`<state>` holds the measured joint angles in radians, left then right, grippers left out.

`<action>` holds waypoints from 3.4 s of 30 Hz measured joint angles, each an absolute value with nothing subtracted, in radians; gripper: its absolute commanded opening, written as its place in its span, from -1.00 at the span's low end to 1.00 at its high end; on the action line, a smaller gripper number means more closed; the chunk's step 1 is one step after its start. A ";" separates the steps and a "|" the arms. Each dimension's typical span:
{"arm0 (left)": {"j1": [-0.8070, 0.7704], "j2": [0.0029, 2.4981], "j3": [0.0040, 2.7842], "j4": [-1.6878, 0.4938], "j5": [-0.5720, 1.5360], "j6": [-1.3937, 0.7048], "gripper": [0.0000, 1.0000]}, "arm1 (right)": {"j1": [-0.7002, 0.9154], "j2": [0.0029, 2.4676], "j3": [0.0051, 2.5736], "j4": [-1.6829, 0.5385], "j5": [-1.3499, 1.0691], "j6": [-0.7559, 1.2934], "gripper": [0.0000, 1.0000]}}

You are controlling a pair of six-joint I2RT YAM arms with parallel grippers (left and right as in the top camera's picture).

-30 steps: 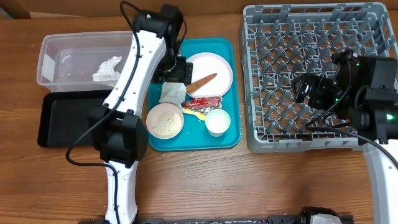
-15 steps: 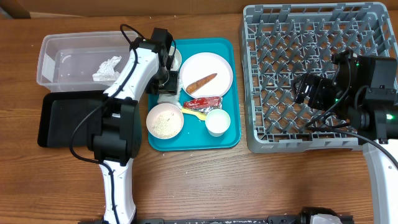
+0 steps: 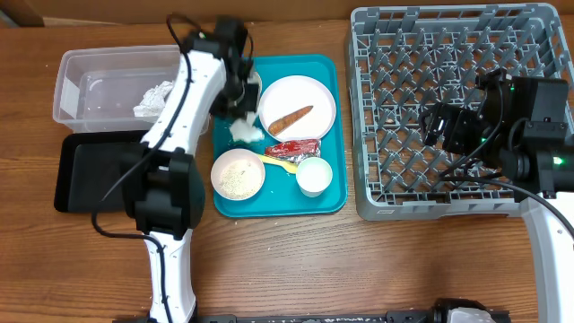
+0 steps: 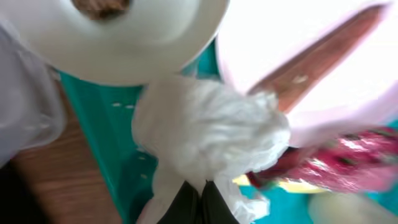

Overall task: Sort waste into correct bins and load items into the dishwasher
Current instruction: 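Grasp remaining tissue with the left gripper and drop it in the bin, then reach the left gripper to the rice-filled white bowl and grasp its rim, then carry the bowl left and tip the rice onto the black tray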

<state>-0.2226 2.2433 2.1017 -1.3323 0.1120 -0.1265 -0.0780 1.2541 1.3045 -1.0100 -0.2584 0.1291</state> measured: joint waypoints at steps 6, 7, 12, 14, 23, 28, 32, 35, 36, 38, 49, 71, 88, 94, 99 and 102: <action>-0.194 2.200 2.391 -1.390 0.051 -0.098 -0.92 | -0.078 1.254 1.304 -1.005 -0.258 0.130 1.00; -0.173 2.197 2.395 -1.350 0.023 -0.108 -0.92 | -0.078 1.254 1.304 -1.005 -0.258 0.129 1.00; -0.007 2.210 2.374 -1.185 -0.056 -0.203 -0.80 | -0.078 1.254 1.304 -1.006 -0.258 0.130 1.00; 0.071 2.230 2.352 -1.163 -0.081 -0.245 0.24 | -0.078 1.254 1.304 -1.006 -0.259 0.130 1.00; 0.064 2.295 2.357 -1.196 -0.082 -0.262 0.96 | -0.078 1.254 1.304 -1.006 -0.258 0.130 1.00; -0.009 2.295 2.522 -1.314 -0.007 -0.148 0.91 | -0.078 1.254 1.304 -1.006 -0.258 0.130 1.00; -0.154 2.292 2.569 -1.526 0.019 -0.052 0.72 | -0.078 1.254 1.304 -1.010 -0.258 0.130 1.00; -0.262 2.291 2.569 -1.678 0.018 -0.063 0.64 | -0.078 1.254 1.304 -1.015 -0.258 0.130 1.00; -0.276 2.287 2.565 -1.684 0.020 -0.081 0.64 | -0.078 1.254 1.304 -1.015 -0.258 0.130 1.00; -0.290 2.260 2.551 -1.685 0.046 -0.121 0.65 | -0.078 1.254 1.304 -1.018 -0.259 0.130 1.00; -0.455 1.924 1.797 -1.373 0.001 -0.475 0.22 | -0.078 1.255 1.304 -1.045 -0.259 0.130 1.00; -0.449 1.938 1.355 -0.920 -0.034 -0.586 -0.92 | -0.078 1.255 1.304 -1.062 -0.258 0.130 1.00; -0.197 1.892 2.038 -1.656 0.012 -0.380 -0.92 | -0.078 1.255 1.306 -1.055 -0.258 0.130 1.00; 0.084 1.839 2.001 -1.649 0.131 -0.227 -0.92 | -0.078 1.255 1.306 -1.055 -0.258 0.130 1.00; 0.342 1.835 1.784 -1.479 0.445 -0.010 -0.92 | -0.078 1.255 1.306 -1.061 -0.259 0.130 1.00; 0.449 1.834 1.639 -1.369 0.631 0.092 -0.92 | -0.078 1.255 1.306 -1.065 -0.259 0.130 1.00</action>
<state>0.4492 1.8343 1.6386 -1.3693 0.6308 0.0921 -0.0780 1.2552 1.3056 -1.0653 -0.2588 0.1303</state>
